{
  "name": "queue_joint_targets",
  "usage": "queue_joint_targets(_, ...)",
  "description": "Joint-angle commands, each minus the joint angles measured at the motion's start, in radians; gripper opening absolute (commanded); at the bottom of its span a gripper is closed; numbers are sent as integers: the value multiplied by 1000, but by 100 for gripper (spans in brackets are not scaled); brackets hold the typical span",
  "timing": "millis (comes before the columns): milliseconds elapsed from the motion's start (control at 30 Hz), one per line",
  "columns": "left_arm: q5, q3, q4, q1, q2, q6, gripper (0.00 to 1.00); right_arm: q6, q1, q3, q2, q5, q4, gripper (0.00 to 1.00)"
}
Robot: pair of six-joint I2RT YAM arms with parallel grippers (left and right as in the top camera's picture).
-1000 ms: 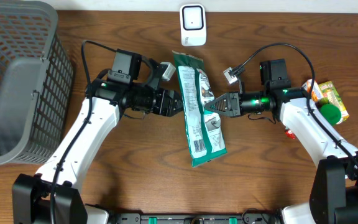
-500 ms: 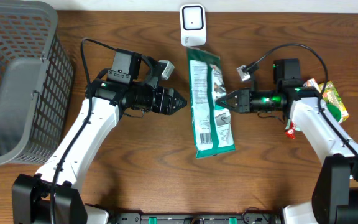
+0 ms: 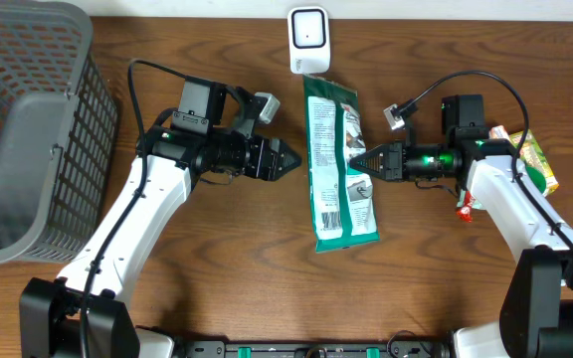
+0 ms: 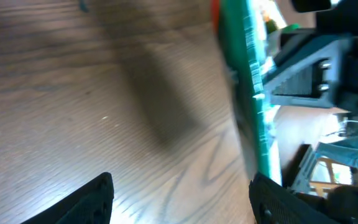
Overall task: Scan the item barcode
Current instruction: 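Hold the glove pack upright between both grippers and raise it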
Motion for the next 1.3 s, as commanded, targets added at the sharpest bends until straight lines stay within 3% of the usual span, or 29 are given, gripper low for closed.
queue_joint_targets(0, 69, -8, 14, 5, -2, -11, 71, -14, 8, 3, -2, -8, 0, 1)
queue_joint_targets(300, 105, -8, 48, -29, -2, -15, 71, -11, 20, 3, -2, -8, -1, 1)
queue_joint_targets(633, -4, -8, 78, -100, -1, -27, 69, 58, 104, 3, -2, -60, 52, 1)
queue_joint_targets(933, -56, -8, 97, -103, -1, -27, 20, 57, 105, 3, -2, -61, 52, 1)
queue_joint_targets(1000, -56, -8, 111, -101, -1, -42, 13, 57, 105, 3, -2, -61, 52, 7)
queue_joint_targets(1067, -56, -8, 129, -101, -1, -79, 8, 55, 103, 3, -2, -73, 53, 20)
queue_joint_targets(1267, 16, -7, 159, -85, -1, -142, 7, -36, 56, 3, -2, -166, 37, 50)
